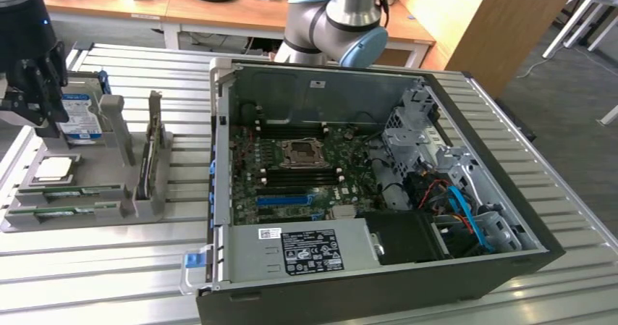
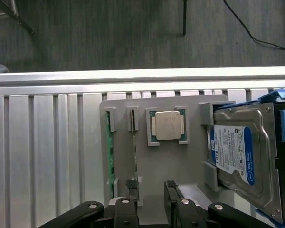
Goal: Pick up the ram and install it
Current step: 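Pick up the ram and move it above insertion slot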
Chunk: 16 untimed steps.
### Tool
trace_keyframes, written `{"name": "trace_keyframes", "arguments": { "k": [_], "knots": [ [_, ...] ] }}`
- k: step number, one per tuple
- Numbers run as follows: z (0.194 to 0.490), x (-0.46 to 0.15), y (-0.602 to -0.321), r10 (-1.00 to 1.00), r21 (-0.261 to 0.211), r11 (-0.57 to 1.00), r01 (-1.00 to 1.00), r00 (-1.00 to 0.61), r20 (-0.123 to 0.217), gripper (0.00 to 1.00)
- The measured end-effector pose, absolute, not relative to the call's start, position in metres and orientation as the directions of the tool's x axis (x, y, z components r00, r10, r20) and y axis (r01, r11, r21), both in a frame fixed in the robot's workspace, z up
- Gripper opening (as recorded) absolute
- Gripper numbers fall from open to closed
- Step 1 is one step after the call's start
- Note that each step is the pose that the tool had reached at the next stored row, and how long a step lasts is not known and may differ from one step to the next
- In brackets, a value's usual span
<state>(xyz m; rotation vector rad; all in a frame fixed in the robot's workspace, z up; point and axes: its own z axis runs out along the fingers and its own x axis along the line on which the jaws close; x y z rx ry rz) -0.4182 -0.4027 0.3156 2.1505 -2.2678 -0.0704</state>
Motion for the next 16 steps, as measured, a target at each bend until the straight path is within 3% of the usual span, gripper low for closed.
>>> {"name": "trace_keyframes", "arguments": {
  "k": [16],
  "knots": [
    [0.3,-0.418,-0.403,-0.999,0.044,0.05,-0.998,-0.051,-0.02,0.36]
  ]
}}
